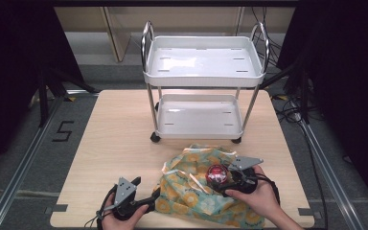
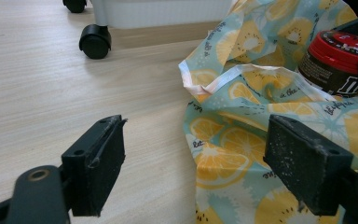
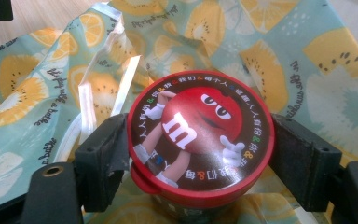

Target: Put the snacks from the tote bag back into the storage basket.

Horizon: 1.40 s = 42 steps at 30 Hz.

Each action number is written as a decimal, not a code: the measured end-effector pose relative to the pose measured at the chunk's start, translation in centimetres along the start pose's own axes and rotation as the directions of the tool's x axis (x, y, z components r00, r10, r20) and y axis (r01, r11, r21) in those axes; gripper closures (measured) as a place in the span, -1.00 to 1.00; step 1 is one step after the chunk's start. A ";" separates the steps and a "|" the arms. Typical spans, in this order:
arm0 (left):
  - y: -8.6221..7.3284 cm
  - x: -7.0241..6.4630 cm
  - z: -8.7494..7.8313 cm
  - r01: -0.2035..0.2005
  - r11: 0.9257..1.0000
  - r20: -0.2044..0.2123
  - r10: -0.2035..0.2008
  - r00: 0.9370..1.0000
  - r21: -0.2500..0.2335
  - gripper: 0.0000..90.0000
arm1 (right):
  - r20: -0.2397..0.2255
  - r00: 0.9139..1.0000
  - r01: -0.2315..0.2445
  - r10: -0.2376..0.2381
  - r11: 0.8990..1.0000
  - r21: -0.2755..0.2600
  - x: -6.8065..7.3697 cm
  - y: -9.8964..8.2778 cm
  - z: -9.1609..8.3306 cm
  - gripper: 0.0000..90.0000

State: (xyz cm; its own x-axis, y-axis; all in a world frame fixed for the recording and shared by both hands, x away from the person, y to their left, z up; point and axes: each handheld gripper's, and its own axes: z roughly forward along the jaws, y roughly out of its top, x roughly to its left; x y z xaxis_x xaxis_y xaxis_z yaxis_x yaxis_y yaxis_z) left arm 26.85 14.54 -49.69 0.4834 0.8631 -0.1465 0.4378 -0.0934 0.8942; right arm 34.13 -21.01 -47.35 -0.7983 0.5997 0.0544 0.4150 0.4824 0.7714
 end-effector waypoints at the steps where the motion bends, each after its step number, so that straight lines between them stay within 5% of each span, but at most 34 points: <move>1: 0.0 0.0 0.0 0.002 1.000 -0.002 -0.002 1.000 -0.001 -0.56 | 0.005 1.000 0.024 -0.024 1.000 -0.006 -0.2 0.0 0.0 -0.42; 16: 0.0 0.0 0.0 0.001 1.000 -0.001 -0.001 1.000 0.000 -0.56 | -0.004 1.000 0.002 -0.002 1.000 -0.012 0.1 0.1 -0.1 -0.42; 29: 0.0 0.0 0.0 0.002 1.000 -0.001 -0.002 1.000 -0.004 -0.56 | 0.015 0.999 0.046 -0.046 0.999 -0.009 0.0 0.1 0.0 -0.42; 42: -0.1 0.0 0.0 0.009 1.000 0.002 -0.009 1.000 0.001 -0.56 | 0.008 1.000 0.029 -0.029 1.000 -0.003 -0.1 -0.1 0.6 -0.45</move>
State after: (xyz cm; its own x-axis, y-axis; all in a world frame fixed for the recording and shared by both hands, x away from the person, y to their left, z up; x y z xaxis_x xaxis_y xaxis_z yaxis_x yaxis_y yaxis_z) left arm 26.84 14.58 -49.74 0.4806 0.8630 -0.1554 0.4432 -0.0861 0.8923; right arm 34.43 -20.69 -47.77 -0.8068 0.5903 0.0271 0.3903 0.4978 0.7745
